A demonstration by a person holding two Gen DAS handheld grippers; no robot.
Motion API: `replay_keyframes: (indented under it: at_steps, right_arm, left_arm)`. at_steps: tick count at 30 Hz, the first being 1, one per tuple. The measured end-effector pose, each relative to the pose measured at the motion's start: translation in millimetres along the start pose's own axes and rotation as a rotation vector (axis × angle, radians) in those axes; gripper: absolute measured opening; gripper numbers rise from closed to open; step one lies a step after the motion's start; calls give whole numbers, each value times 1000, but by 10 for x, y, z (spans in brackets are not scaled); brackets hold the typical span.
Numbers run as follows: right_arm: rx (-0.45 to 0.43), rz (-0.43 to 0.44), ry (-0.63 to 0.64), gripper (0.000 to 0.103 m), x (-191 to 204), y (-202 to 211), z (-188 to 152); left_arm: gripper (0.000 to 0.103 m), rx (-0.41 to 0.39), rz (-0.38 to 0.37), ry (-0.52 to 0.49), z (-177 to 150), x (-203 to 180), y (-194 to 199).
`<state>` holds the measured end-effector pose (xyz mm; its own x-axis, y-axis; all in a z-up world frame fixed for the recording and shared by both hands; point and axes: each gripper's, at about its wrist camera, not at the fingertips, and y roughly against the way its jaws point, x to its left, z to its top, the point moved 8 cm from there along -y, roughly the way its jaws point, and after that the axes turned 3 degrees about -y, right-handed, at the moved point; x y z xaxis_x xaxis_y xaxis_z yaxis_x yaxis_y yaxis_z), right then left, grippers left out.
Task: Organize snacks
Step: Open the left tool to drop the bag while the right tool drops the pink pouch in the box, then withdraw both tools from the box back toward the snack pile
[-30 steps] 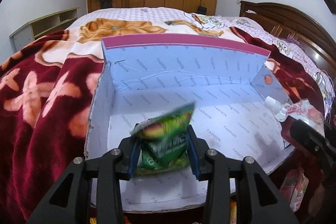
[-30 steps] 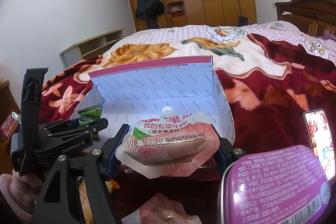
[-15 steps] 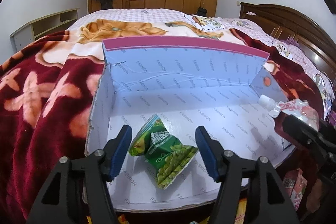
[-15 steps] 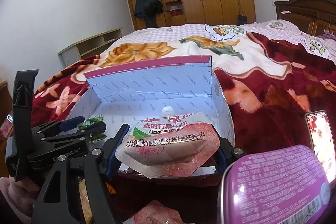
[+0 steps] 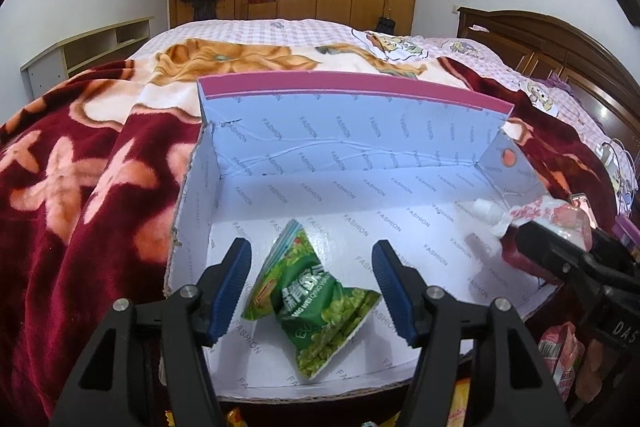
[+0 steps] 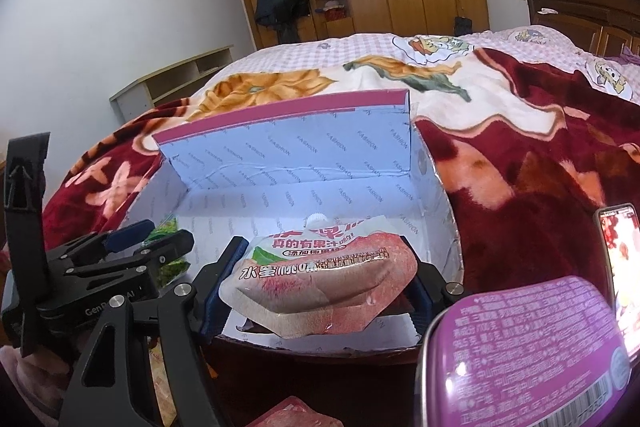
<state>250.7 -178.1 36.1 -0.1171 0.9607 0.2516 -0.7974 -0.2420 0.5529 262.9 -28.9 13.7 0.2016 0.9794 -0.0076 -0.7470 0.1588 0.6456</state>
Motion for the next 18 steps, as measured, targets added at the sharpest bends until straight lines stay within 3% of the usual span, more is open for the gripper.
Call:
replay_keyframes:
  at_steps: [5,18]
  right_arm:
    - [-29,-4,11,84,24,38,24]
    - [-92,22,1,87,81,300,86]
  left_arm:
    - [66,-6,-1,-2,2,-10,22]
    - [66,-41,-31,1,62,-90,297]
